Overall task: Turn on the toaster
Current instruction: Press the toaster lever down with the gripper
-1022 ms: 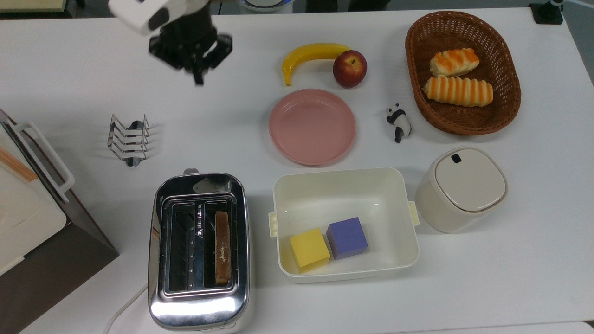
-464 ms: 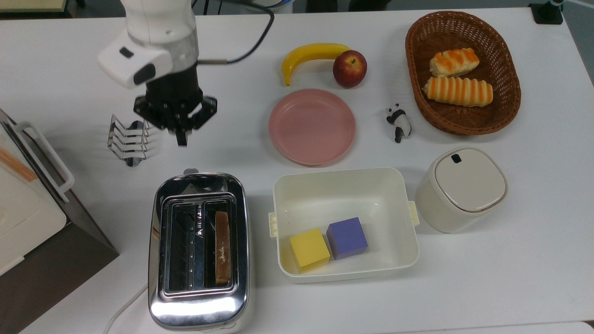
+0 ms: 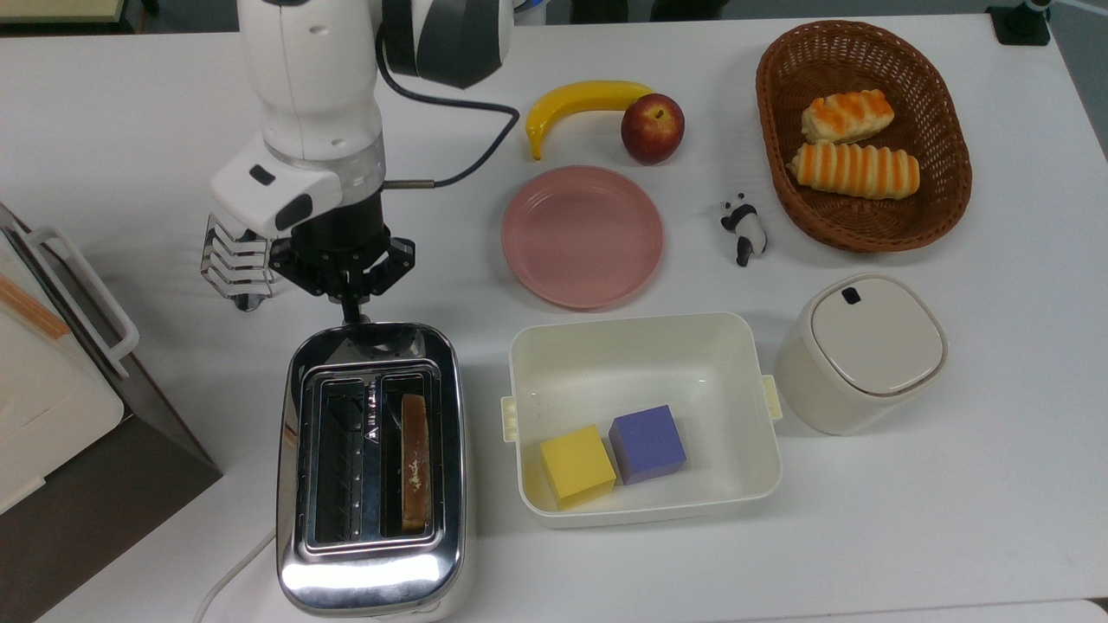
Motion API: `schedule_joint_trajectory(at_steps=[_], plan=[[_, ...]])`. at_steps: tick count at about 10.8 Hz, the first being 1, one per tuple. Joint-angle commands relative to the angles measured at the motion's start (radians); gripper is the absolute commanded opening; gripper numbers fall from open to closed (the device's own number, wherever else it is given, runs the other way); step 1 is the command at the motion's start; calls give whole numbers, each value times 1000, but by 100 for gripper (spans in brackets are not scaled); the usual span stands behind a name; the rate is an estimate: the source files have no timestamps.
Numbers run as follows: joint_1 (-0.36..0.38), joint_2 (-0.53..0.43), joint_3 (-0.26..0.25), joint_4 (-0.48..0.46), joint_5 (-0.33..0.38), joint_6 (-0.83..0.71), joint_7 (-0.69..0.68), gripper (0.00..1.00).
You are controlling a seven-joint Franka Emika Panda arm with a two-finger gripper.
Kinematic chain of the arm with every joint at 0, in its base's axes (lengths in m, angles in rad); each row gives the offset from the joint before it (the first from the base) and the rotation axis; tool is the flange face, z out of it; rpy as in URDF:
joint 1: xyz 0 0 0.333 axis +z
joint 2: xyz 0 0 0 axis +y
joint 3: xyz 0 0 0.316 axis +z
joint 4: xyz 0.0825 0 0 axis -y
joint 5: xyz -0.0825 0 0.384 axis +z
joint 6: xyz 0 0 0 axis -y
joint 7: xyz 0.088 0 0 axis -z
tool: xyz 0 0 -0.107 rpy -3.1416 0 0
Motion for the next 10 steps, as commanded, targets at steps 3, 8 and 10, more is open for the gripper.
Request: schedule_joint_trajectory(at_steps=[3, 8, 10], plan=[[5, 92, 3, 11, 18, 103, -2, 0], [0, 181, 3, 11, 14, 109, -4, 0], [-1, 165, 3, 17, 17, 106, -1, 0]])
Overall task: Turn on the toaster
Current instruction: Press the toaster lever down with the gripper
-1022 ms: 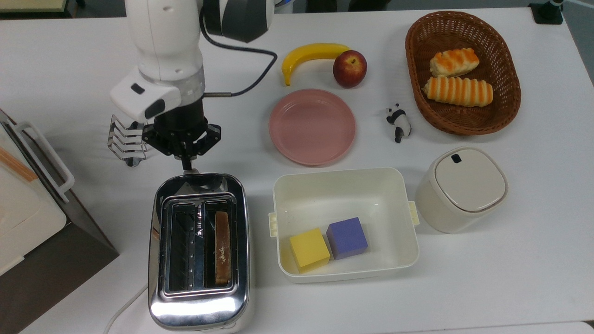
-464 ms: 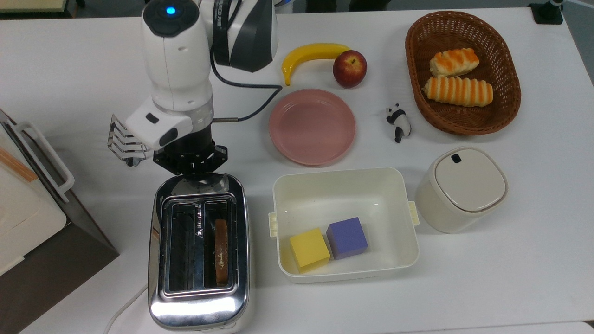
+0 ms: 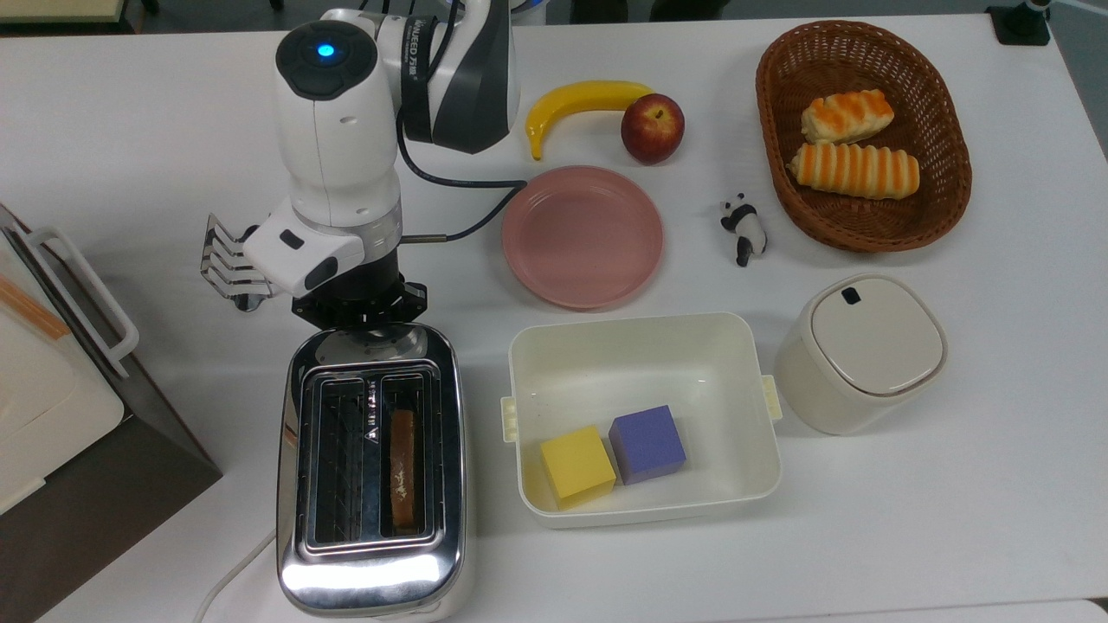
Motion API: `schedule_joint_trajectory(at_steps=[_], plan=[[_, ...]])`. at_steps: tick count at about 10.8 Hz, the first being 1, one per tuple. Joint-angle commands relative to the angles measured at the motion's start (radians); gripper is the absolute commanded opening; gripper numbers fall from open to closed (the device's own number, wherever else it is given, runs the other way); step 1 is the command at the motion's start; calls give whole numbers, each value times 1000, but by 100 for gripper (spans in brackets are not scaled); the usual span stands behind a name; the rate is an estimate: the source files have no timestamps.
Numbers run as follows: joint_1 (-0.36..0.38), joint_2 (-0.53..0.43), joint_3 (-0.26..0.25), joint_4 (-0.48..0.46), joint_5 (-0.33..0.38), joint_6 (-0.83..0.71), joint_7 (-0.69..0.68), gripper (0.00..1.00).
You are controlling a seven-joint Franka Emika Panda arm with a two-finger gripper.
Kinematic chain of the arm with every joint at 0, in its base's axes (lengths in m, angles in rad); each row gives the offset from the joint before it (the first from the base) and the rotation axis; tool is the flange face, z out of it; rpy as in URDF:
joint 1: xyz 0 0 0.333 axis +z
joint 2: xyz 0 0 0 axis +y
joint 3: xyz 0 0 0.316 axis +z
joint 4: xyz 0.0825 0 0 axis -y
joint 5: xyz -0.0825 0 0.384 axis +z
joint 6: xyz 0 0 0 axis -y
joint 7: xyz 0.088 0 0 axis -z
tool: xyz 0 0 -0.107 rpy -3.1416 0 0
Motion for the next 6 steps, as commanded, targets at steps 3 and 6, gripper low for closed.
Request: schedule_joint_trajectory(at_steps=[3, 6], plan=[[1, -18, -3, 10, 15, -8, 18, 0], [7, -110, -3, 17, 11, -146, 34, 0]])
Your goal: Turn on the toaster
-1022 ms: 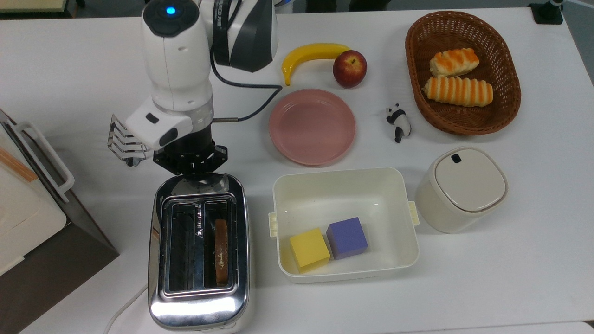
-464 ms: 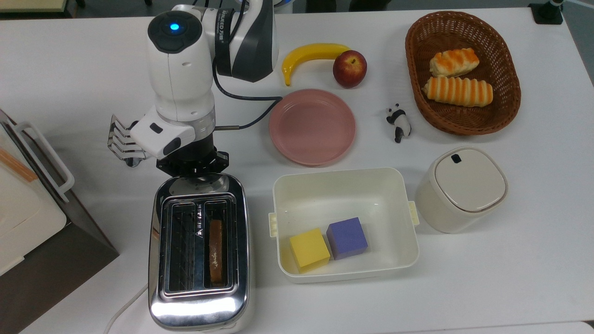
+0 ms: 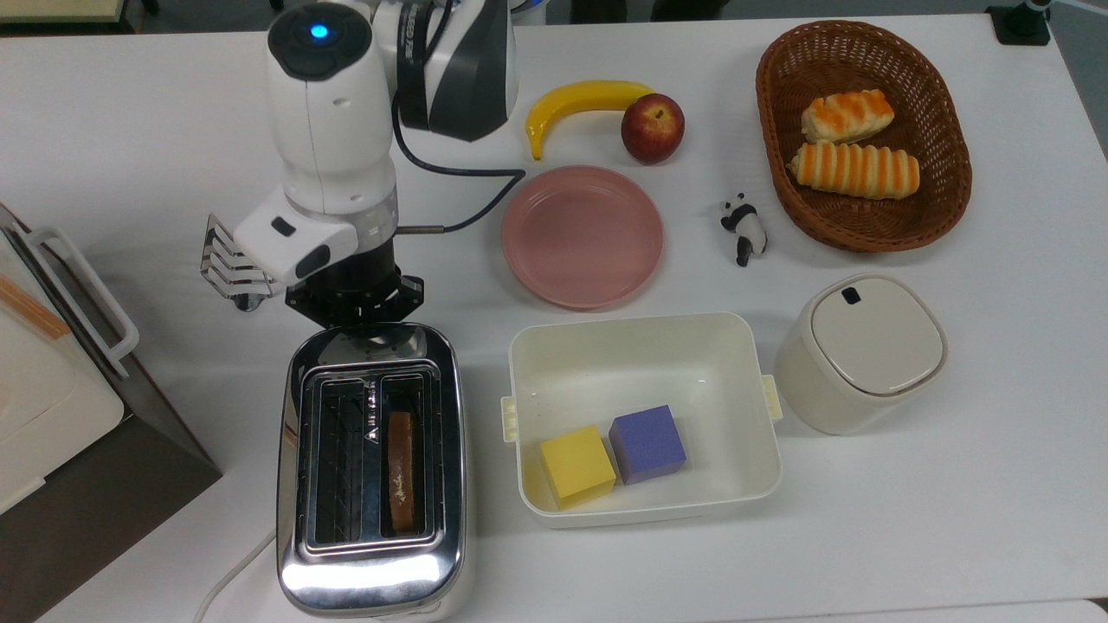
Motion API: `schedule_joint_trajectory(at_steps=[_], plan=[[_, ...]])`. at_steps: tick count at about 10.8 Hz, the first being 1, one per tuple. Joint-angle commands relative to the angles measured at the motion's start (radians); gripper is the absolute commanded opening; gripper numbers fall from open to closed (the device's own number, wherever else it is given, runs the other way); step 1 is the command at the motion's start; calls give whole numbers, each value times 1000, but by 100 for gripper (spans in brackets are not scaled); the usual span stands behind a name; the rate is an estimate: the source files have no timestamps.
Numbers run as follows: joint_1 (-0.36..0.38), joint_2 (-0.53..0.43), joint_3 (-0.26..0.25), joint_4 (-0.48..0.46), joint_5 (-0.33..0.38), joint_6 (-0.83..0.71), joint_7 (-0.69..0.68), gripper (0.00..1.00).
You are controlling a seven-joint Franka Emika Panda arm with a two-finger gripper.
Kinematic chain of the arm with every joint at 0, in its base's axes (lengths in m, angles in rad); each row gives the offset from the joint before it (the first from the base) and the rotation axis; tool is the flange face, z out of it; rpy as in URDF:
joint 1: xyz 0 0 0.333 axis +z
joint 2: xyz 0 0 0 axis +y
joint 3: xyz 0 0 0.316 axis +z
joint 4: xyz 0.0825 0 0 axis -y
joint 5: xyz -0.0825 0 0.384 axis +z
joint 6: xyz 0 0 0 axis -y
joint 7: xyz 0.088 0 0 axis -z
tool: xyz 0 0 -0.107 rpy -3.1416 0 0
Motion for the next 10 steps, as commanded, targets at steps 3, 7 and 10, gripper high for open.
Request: schedule_joint_trajectory(at_steps=[3, 7, 10], plan=[[20, -185, 4, -1, 14, -269, 39, 0], [84, -262, 1, -1, 3, -388, 145, 0], [94, -323, -4, -5, 2, -523, 146, 12]])
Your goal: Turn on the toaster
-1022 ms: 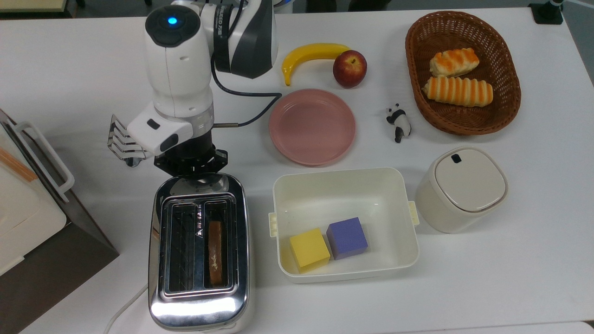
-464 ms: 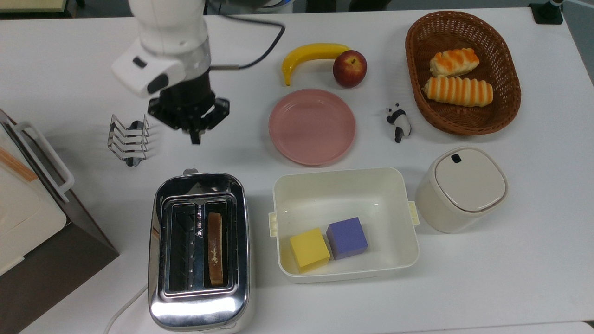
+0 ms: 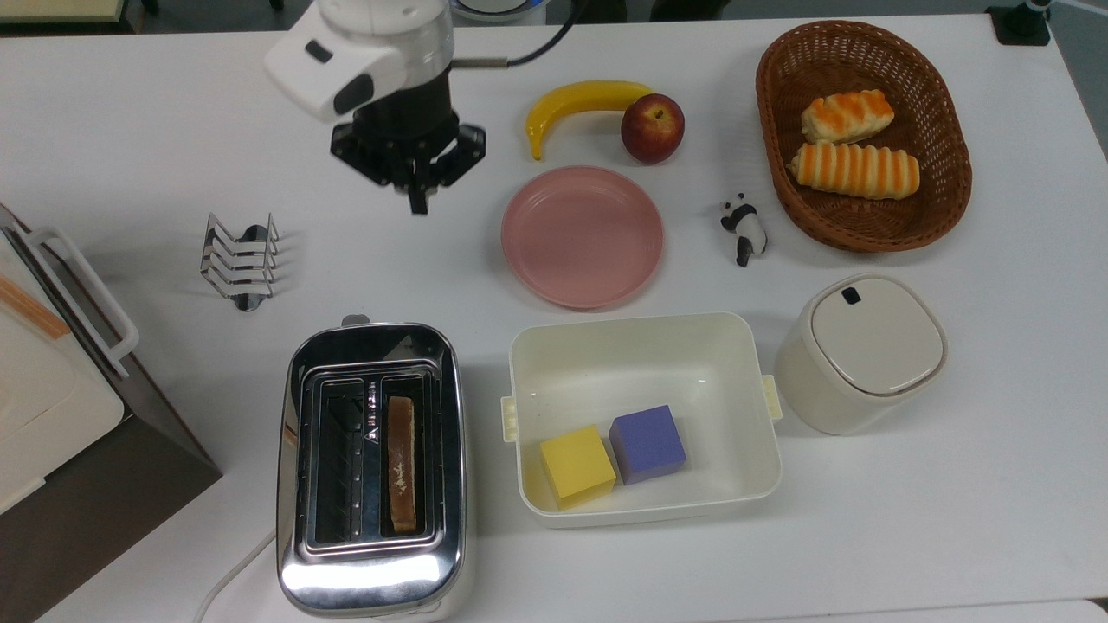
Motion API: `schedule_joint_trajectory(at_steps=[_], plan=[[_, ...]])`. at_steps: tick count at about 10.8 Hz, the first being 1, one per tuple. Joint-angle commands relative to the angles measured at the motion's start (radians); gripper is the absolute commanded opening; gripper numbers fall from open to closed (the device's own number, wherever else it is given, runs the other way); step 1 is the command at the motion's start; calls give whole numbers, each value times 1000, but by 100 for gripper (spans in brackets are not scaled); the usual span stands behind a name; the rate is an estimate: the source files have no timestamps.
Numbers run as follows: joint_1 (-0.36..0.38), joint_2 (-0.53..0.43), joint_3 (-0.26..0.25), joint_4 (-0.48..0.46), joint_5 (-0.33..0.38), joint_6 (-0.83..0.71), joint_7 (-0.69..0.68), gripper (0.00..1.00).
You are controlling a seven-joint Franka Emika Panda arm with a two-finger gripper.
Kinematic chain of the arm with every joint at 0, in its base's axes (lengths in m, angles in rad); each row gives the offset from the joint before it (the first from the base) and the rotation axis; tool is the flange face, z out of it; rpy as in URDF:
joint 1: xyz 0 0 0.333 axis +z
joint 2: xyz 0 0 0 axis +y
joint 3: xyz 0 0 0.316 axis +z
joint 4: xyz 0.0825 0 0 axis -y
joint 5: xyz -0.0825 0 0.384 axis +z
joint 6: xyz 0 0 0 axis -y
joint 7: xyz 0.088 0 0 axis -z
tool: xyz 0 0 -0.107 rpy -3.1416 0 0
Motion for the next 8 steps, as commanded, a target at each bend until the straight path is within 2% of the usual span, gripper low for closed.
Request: schedule_joint_trajectory(at_steps=[1, 4, 5, 6, 8], plan=[[4, -95, -11, -38, -8, -96, 20, 13], [15, -138, -6, -58, -28, -147, 23, 16], [15, -168, -3, -64, -28, -185, 23, 20], [15, -178, -5, -64, -28, -214, 22, 33], [12, -205, -5, -64, -37, -251, 19, 73]])
